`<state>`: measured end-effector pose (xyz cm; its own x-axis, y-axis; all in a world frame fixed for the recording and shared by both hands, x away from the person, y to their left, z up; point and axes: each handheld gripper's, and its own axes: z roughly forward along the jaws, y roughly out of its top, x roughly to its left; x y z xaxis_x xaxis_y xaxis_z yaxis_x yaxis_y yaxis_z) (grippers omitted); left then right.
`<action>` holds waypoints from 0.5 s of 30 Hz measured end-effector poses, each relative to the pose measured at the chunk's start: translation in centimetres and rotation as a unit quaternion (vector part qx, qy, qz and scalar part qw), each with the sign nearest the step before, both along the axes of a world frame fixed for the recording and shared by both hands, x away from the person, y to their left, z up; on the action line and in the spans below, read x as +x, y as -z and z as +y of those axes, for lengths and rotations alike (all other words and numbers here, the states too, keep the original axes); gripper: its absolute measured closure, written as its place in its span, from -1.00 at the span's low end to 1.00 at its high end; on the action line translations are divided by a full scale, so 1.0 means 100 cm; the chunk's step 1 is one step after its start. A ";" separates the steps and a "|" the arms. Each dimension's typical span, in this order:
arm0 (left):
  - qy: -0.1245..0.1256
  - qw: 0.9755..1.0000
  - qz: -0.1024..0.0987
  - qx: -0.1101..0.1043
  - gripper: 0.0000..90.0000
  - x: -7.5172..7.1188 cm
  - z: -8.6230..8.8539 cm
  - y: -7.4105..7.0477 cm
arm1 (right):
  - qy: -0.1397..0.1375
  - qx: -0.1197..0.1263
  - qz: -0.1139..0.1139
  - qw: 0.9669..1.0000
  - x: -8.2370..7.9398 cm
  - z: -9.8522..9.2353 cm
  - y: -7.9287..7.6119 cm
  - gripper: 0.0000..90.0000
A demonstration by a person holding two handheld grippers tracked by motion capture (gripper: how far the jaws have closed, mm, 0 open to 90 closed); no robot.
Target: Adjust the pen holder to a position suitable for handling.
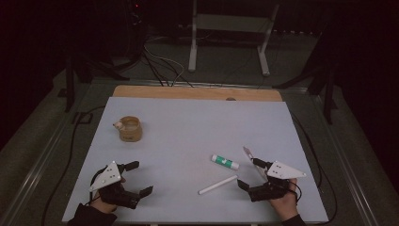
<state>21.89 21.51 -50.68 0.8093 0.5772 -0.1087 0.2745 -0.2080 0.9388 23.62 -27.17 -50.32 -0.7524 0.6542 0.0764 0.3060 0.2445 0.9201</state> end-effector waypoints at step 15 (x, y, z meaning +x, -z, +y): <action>0.004 1.000 0.008 0.003 -1.00 0.000 0.000 0.001 | 0.019 0.018 -0.012 1.000 0.001 -0.007 -0.004 -1.00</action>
<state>21.91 21.54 -50.78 0.8122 0.5713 -0.1182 0.2880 -0.2165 0.9329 23.75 -27.82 -49.91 -0.7287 0.6797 0.0835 0.2925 0.1988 0.9354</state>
